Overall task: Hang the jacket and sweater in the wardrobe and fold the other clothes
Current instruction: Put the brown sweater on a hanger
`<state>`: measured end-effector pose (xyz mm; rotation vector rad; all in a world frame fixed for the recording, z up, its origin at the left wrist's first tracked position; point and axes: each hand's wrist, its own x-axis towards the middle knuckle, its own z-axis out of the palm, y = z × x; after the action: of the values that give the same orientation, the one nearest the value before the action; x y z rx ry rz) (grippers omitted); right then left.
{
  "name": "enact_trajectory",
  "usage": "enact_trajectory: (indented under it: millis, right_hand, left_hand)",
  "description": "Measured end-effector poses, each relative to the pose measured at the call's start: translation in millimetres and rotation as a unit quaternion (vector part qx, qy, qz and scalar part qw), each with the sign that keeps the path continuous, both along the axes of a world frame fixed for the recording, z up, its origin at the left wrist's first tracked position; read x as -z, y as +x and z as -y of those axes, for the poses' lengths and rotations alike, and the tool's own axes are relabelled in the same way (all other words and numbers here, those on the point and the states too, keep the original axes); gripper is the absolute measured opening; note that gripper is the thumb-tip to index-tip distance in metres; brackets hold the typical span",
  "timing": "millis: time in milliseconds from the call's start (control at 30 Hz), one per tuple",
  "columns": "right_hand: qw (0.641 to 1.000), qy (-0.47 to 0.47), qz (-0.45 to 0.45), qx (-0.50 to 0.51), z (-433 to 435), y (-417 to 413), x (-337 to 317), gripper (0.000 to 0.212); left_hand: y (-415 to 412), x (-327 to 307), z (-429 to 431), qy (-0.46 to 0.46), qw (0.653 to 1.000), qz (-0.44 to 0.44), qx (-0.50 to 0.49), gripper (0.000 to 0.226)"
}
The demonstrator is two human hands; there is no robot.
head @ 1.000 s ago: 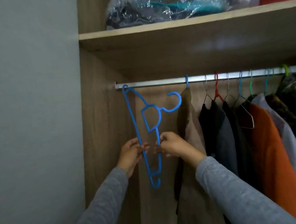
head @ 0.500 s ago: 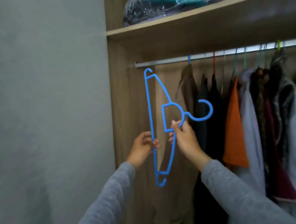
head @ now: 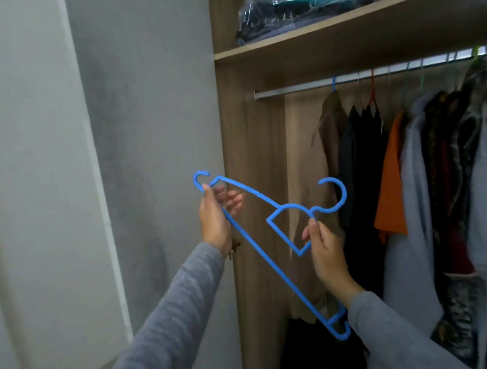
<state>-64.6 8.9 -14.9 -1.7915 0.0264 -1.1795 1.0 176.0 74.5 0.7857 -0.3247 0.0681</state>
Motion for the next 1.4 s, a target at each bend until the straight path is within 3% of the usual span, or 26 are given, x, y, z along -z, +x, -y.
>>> enact_trajectory:
  millis: [133, 200, 267, 333, 400, 500, 567, 733, 767, 867, 933, 1033, 1100, 1233, 1400]
  right_hand:
    - [1.0, 0.01, 0.0, -0.025, -43, -13, -1, 0.039]
    - [0.999, 0.004, 0.009, -0.051, -77, -20, -4, 0.039]
    - [0.998, 0.0, 0.013, -0.068, -114, -25, -6, 0.041]
    - [0.996, 0.006, 0.022, -0.092, -161, -30, -8, 0.043]
    - [0.993, 0.011, 0.021, -0.112, -208, -36, -8, 0.045]
    - [0.987, 0.009, -0.018, -0.162, -286, -47, -4, 0.043]
    - [0.979, -0.002, -0.036, -0.201, -336, -54, 2, 0.043]
    - [0.953, -0.062, -0.071, -0.287, -462, -68, 12, 0.043]
    - [0.949, -0.076, -0.078, -0.295, -478, -71, 14, 0.043]
    - [0.925, -0.155, -0.096, -0.334, -549, -84, 17, 0.041]
    - [0.907, -0.192, -0.106, -0.361, -592, -91, 19, 0.037]
    - [0.863, -0.178, -0.125, -0.457, -656, -97, 20, 0.025]
    - [0.819, -0.143, -0.169, -0.53, -692, -102, 19, 0.016]
    - [0.723, -0.155, -0.231, -0.632, -770, -97, 32, 0.014]
    - [0.664, -0.18, -0.253, -0.68, -859, -76, 51, 0.022]
  left_hand:
    - [-26, -21, -61, 0.054, 0.976, 0.036, -0.21, 0.012]
    - [-39, -25, -101, 0.134, 0.933, 0.084, -0.324, 0.023]
    - [-49, -21, -147, 0.255, 0.837, 0.161, -0.457, 0.037]
    - [-58, -12, -198, 0.389, 0.696, 0.253, -0.548, 0.036]
    - [-69, 0, -247, 0.494, 0.569, 0.322, -0.573, 0.034]
    - [-96, 20, -322, 0.59, 0.456, 0.375, -0.55, 0.033]
    - [-111, 32, -372, 0.633, 0.416, 0.378, -0.533, 0.033]
    - [-164, 59, -504, 0.753, 0.377, 0.294, -0.452, 0.041]
    - [-171, 63, -521, 0.772, 0.383, 0.277, -0.424, 0.04]
    - [-199, 78, -595, 0.796, 0.424, 0.226, -0.367, 0.03]
    - [-218, 89, -636, 0.788, 0.478, 0.177, -0.344, 0.025]
    - [-248, 107, -688, 0.753, 0.561, 0.083, -0.335, 0.02]
    - [-263, 120, -716, 0.722, 0.596, 0.046, -0.35, 0.017]
    - [-285, 141, -781, 0.701, 0.603, -0.011, -0.38, 0.011]
    - [-278, 156, -853, 0.699, 0.592, -0.07, -0.395, 0.012]
